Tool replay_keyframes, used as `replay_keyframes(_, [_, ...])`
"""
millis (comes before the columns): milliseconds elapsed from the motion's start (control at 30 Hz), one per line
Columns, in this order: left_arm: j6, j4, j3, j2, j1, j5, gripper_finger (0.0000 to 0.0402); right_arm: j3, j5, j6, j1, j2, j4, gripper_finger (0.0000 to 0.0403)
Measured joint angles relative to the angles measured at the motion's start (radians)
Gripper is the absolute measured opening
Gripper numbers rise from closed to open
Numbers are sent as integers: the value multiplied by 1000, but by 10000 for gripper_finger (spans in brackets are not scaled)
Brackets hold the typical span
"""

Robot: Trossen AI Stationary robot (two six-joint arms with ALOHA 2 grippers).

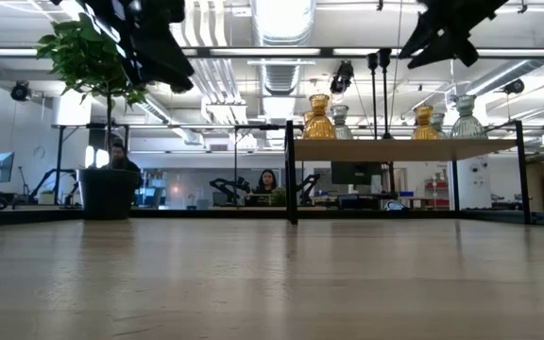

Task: Pick & Place candle stick holders
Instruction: Put the black candle holder on the shelf

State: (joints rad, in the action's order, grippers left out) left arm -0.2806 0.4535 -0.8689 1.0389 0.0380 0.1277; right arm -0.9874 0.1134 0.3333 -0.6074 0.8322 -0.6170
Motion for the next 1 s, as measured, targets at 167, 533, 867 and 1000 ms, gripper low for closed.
replay_keyframes(167, [18, 256, -110, -6, -7, -129, 174, 0, -149, 14, 1, -70, -85, 145])
replay_keyframes(533, [10, 881, -379, 30, -112, -302, 174, 0, -273, 71, 1, -172, -167, 119])
replay_keyframes(867, [-391, 892, -381, 37, -368, -507, 169, 0, -275, 86, 1, -181, -173, 112])
replay_keyframes(1000, [-508, 881, -372, 51, -512, -507, 163, 0, -275, 81, 1, -171, -173, 113])
